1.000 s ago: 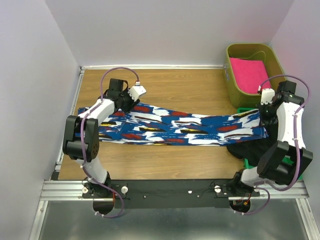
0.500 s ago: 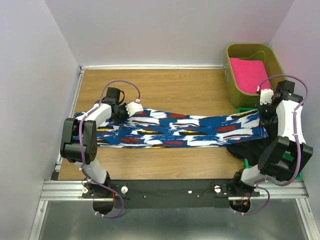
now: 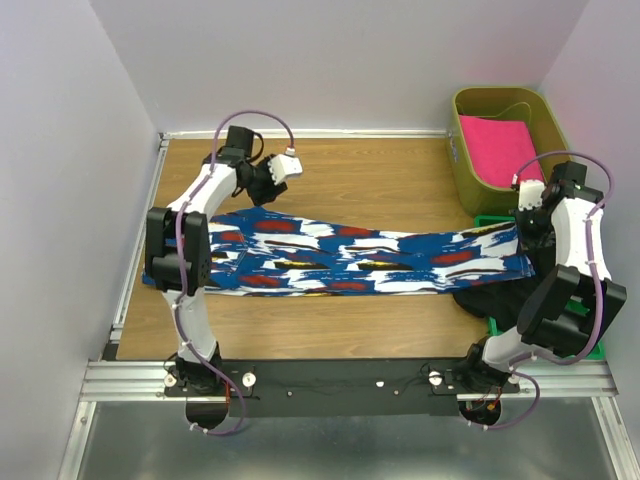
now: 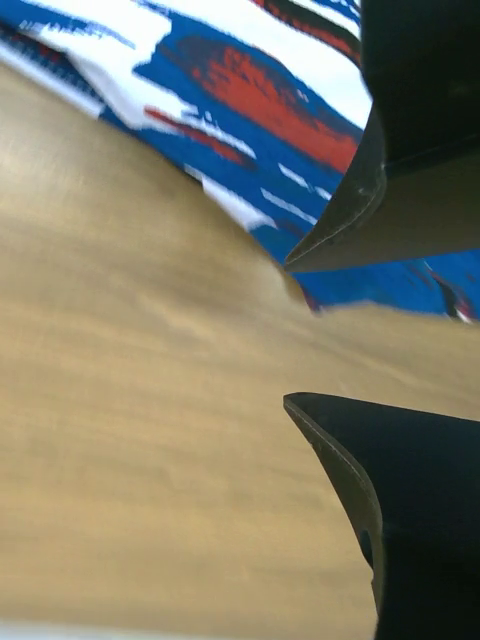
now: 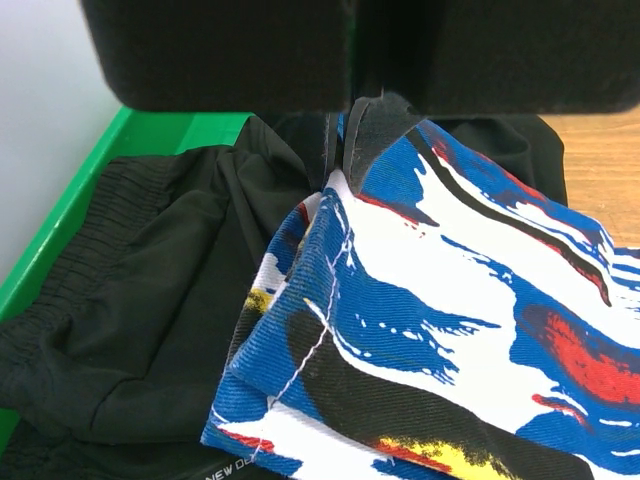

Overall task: Fold and stack the mixed laundry pile
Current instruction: Fold the trousers at the center of the board.

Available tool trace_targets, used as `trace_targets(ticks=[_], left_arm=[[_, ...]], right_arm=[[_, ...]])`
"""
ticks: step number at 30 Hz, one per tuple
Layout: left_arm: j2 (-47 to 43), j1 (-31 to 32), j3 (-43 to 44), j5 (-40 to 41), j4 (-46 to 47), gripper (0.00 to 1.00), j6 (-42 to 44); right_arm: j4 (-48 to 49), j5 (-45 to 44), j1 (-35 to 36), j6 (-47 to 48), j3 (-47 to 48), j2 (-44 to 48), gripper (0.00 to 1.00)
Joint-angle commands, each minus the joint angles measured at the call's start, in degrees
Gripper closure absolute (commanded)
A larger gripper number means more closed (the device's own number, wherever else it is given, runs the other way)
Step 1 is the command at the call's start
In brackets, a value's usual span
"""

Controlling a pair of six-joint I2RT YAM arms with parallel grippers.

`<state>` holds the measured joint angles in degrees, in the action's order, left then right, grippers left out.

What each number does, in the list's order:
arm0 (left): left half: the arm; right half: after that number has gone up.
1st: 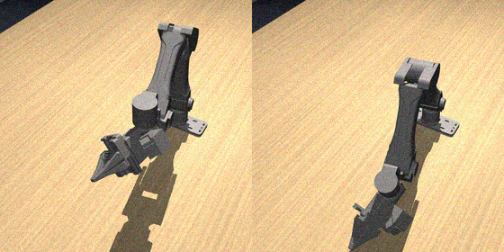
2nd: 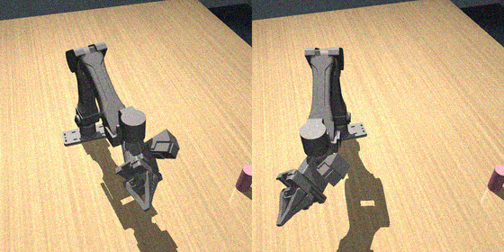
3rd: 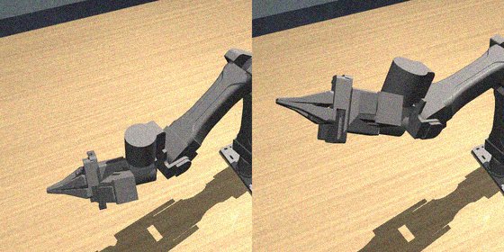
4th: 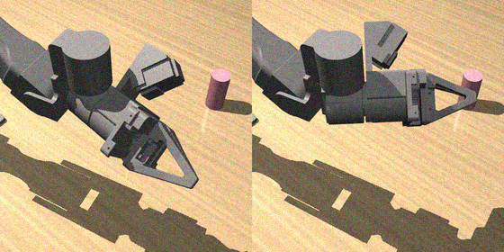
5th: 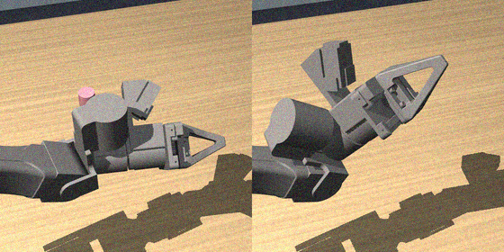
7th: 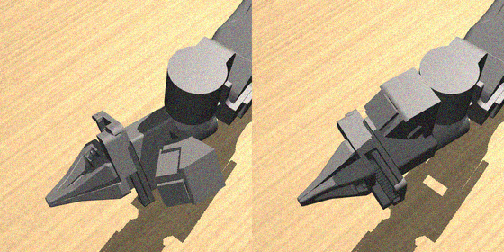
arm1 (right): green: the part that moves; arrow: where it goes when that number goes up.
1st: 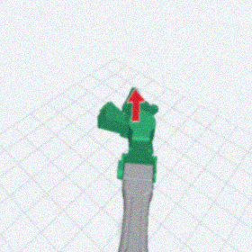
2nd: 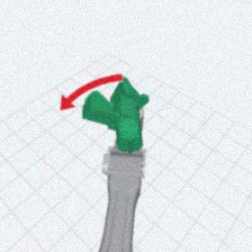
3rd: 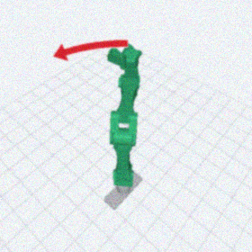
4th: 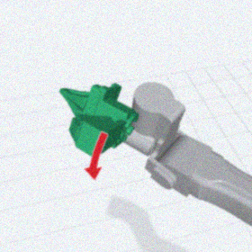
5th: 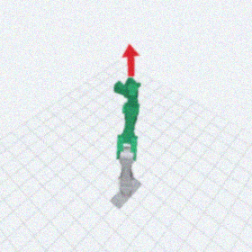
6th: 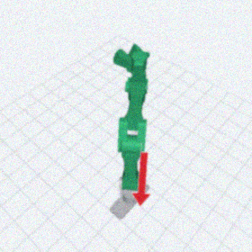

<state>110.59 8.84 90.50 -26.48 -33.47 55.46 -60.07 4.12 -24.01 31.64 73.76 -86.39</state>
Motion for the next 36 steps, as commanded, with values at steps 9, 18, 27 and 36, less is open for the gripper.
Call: trace_targets(ticks=[9,18,27,36], left_arm=[[4.0,1.2,-5.1,-2.7,-11.3,0.56,8.0],[-9.0,1.0,-17.2,-2.2,-6.0,1.0,9.0],[-21.6,0.4,-30.0,0.9,5.3,1.0,4.6],[-9.2,-3.0,-13.7,-0.2,6.2,0.35,-8.7]], right_arm=[[0.0,0.3,-0.2,0.7,1.0,-2.0,0.99],[1.1,-0.4,-0.2,1.0,-0.5,-1.8,0.99],[1.0,-0.8,-0.2,2.2,-2.4,0.3,0.99],[0.0,-0.8,-0.3,3.4,-3.2,3.2,0.99]])
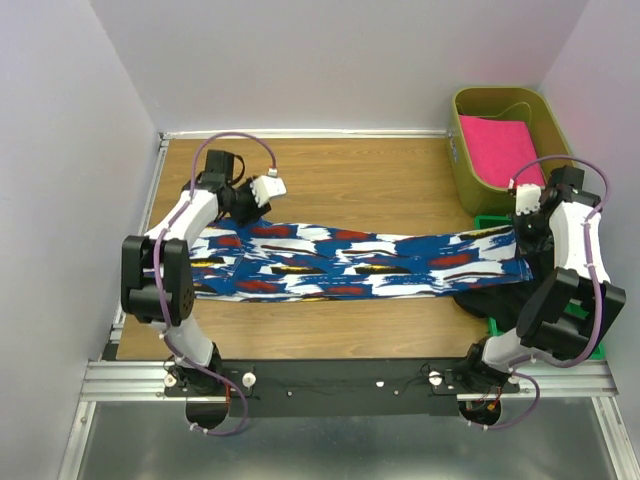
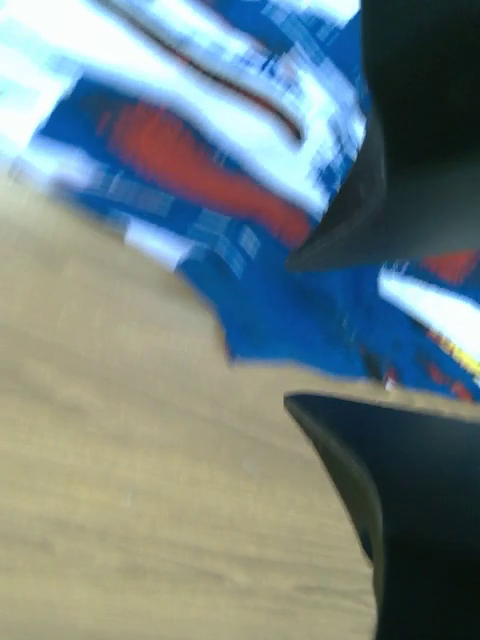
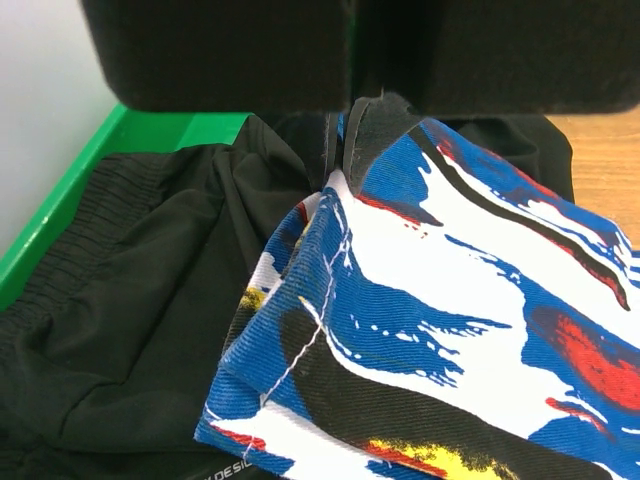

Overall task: Fold and stack the mixed laundry pile
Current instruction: Fold the trousers at the center of the board.

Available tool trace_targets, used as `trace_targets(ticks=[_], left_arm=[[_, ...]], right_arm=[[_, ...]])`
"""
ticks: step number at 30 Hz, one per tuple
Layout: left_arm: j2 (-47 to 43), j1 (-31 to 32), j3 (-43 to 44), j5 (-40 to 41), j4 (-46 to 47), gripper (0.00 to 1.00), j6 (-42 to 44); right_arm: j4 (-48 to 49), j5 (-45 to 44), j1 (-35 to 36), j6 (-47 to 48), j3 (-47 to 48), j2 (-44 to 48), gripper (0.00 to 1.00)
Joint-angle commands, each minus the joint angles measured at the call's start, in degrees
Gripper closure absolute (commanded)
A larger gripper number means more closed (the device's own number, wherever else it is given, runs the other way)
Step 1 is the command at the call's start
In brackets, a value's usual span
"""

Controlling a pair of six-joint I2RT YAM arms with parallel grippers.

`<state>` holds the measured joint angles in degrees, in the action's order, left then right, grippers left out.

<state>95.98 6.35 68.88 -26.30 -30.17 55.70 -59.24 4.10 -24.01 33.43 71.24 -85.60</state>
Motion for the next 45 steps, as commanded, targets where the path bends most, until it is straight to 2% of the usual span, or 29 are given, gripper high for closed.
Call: trace_targets(ticks=[1,8,14,19,21,22,23,24,25,31,35,39,45], left_arm=[[7.0,-0.3,11.5,0.0,1.9,0.34,-9.6],[20.1,-0.3,21.8,0.6,-11.2,0.32,-8.6],[24.5,-0.3,22.8,2.8,-16.8,0.29,-7.5],[24.2,-0.4,20.4,5.3,-17.7,0.27,-7.5],[23.3,-0.5,19.9,5.2,-17.3,0.42,-7.2],[22.9,-0.7,20.0,4.3,-17.1,0.73,-7.2],[21.6,-1.0,20.1,3.7,-16.2,0.93,-7.1],[20.7,-1.5,20.2,2.7,-15.5,1.0,-6.8],[19.6,-2.0,20.2,0.2,-14.9,1.0,-6.4],[7.5,-5.9,14.6,-5.9,-0.4,1.0,-8.5],[-1.0,-7.5,3.7,-7.4,13.3,1.0,-9.7],[-2.9,-7.6,-4.0,-7.6,24.3,1.0,-11.5],[1.7,-7.8,-7.7,-5.5,41.3,1.0,-18.1]], right_arm=[[-1.0,-0.8,-0.3,1.7,-0.6,2.5,0.99],[-1.0,-0.8,-0.3,1.9,0.4,2.0,0.99],[-0.9,-1.0,-0.3,1.9,0.2,1.7,0.99],[-0.5,-1.2,-0.3,2.0,-0.1,1.5,0.99],[-0.4,-1.1,-0.3,1.9,-0.2,1.4,0.99],[-0.3,-1.1,-0.3,1.8,-0.2,1.5,0.99],[-0.3,-1.1,-0.3,1.8,-0.3,1.5,0.99],[-0.1,-1.2,-0.3,1.9,-0.4,1.6,0.99],[0.0,-1.4,-0.3,2.1,-0.8,1.6,0.99],[1.1,-2.9,-0.6,3.2,-2.3,2.8,0.99],[1.4,-3.0,-0.9,3.2,-2.9,2.9,0.99],[2.2,-3.5,-1.3,3.6,-3.2,3.1,0.99],[3.1,-3.8,-2.7,4.2,-1.4,3.3,0.99]])
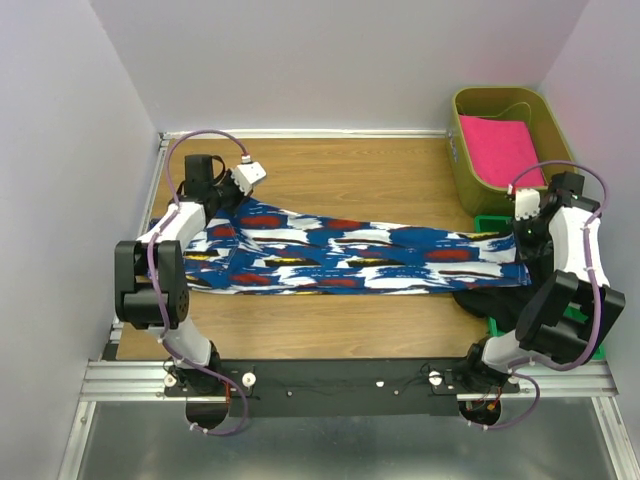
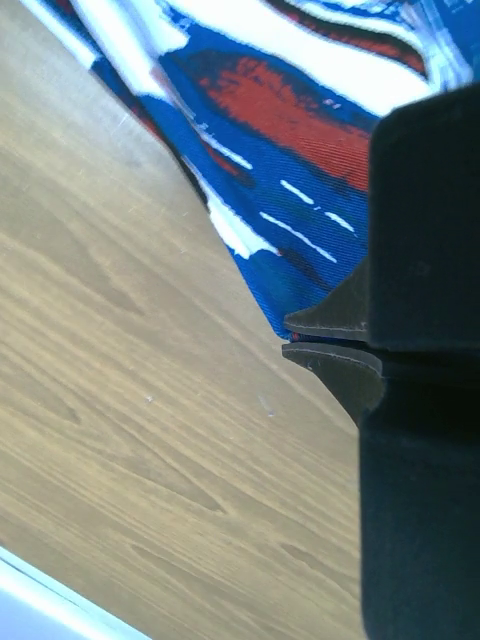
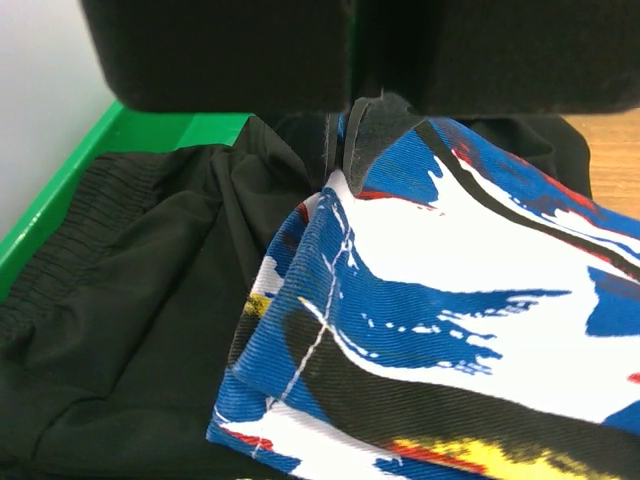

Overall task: Fold and stack the mixed laundry pile
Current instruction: Fold the trousers at the center of the board.

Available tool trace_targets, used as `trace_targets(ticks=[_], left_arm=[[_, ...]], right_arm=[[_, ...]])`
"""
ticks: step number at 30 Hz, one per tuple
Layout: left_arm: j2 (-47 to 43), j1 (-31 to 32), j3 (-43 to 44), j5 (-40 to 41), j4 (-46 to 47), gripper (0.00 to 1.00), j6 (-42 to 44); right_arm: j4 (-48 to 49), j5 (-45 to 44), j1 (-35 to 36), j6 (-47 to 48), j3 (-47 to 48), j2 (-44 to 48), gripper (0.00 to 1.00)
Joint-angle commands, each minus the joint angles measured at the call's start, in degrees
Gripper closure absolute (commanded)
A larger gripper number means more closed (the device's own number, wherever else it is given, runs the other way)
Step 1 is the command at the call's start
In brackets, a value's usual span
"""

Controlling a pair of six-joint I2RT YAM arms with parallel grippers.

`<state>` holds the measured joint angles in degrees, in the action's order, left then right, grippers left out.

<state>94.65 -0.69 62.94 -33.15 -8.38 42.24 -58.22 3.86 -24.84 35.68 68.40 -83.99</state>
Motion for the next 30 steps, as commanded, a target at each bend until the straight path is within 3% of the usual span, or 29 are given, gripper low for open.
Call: trace_targets(ticks=[1,3,4,6,8,9,11,15,20,22,30], left_arm=[[4.0,-0.2,-0.7,4.0,19.1,1.0,-5.8],[6.3,-0.2,2.7,4.9,18.6,1.0,-6.2],[6.9,-0.1,3.9,6.1,17.1,0.93,-5.2],[8.5,-0.1,10.9,7.0,6.0,0.84,-3.2],[7.8,0.0,15.1,6.0,-2.0,0.66,2.4],[6.8,0.1,14.9,4.7,-9.1,0.65,5.3],[2.1,0.5,11.2,1.6,-15.1,0.34,12.4],[-6.4,4.9,-0.2,3.4,-22.5,0.34,19.1],[-15.0,14.5,-11.4,4.8,-18.4,0.44,15.6],[-15.3,17.5,-12.0,4.6,-17.0,0.49,13.0],[-10.4,31.8,-11.4,9.0,-11.1,0.49,8.1]], right_arm=[[2.0,-3.6,-1.9,1.8,2.4,1.5,0.99],[0.8,-2.1,-1.9,1.3,3.6,0.7,0.99],[0.0,-1.4,-1.9,1.3,5.1,0.2,0.99],[-1.6,0.7,-1.9,1.5,6.5,-1.1,0.99],[-3.6,2.7,-1.9,1.8,7.4,-1.3,0.99],[-3.9,3.3,-1.9,1.8,7.4,-1.3,0.99],[-4.9,4.1,-1.9,1.8,7.4,-1.1,0.99],[-4.7,4.3,-1.9,1.5,6.7,-0.7,0.99],[-3.0,3.4,-1.9,1.1,6.6,-1.7,0.99],[-3.1,3.3,-1.9,1.3,7.1,-2.3,0.99],[-2.3,2.1,-1.9,1.8,6.3,-2.9,0.99]])
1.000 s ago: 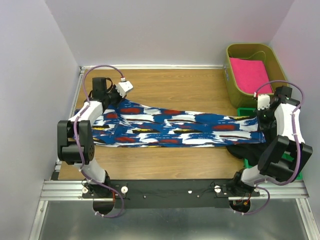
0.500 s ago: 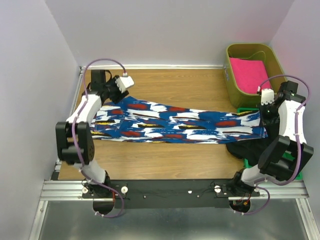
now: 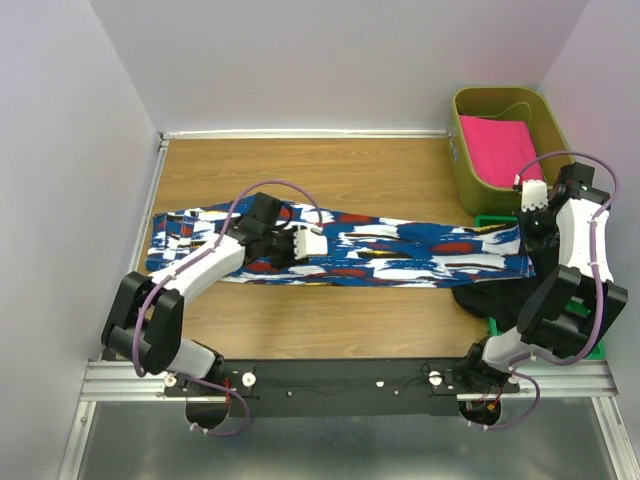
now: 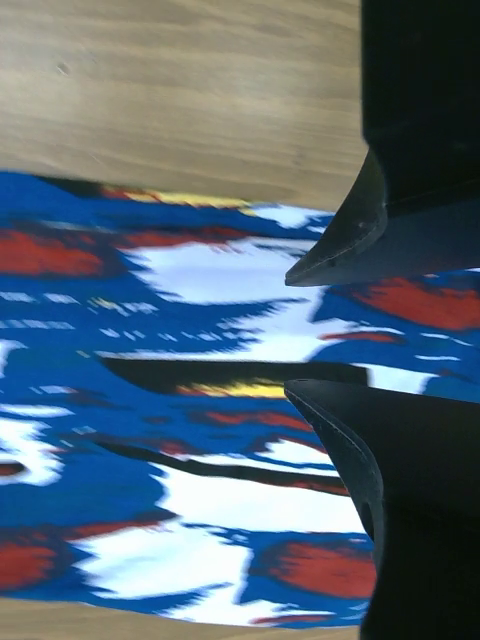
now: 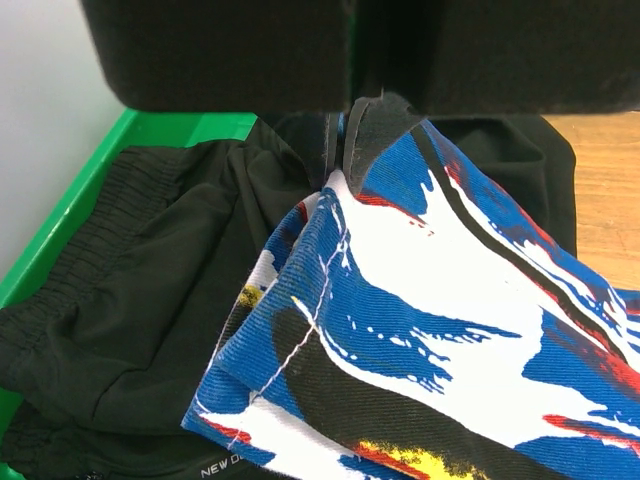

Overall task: Fold and stack the mixed laundry pile
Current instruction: Fold the trousers at the center of the board.

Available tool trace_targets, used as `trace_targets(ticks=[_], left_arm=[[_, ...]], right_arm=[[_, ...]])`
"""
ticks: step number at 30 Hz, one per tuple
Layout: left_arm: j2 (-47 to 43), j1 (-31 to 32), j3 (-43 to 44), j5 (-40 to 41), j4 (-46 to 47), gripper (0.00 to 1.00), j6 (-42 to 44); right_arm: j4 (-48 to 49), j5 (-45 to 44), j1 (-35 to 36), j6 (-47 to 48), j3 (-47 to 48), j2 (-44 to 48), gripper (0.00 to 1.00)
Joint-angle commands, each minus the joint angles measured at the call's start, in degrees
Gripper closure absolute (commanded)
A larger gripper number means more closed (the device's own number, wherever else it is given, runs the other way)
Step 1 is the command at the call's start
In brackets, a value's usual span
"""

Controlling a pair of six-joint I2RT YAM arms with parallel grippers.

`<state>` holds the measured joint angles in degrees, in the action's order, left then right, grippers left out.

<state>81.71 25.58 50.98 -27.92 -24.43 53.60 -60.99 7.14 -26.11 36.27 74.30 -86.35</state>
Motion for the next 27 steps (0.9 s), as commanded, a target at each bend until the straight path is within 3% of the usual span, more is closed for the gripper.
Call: trace_targets(ticks=[1,10,12,16,17,23,27], left_arm=[[3.3,7.7,0.7,4.9,5.6,0.5,-3.6],[11.3,14.8,3.2,7.9,8.3,0.5,-4.5],[12.2,14.9,3.3,8.6,9.0,0.56,-4.5],[12.4,14.9,3.9,9.3,7.7,0.83,-3.1],[11.5,15.0,4.1,8.7,7.0,0.97,-2.1],[3.6,14.9,4.0,4.5,0.1,1.0,0.1],[3.0,14.9,1.9,4.5,-2.6,1.0,2.5]], right_arm=[[0.5,-1.2,-0.6,1.2,0.4,-0.5,0.99],[0.9,-1.9,-0.6,1.5,0.1,-0.8,0.99],[0.8,-1.9,-0.6,1.5,0.2,-0.9,0.99],[0.9,-2.2,-0.6,1.5,0.3,-1.1,0.99],[0.8,-2.2,-0.5,1.5,0.6,-1.1,0.99],[1.1,-2.7,-0.6,1.5,0.8,-1.4,0.99],[1.7,-3.4,-0.6,1.6,0.9,-1.5,0.99]])
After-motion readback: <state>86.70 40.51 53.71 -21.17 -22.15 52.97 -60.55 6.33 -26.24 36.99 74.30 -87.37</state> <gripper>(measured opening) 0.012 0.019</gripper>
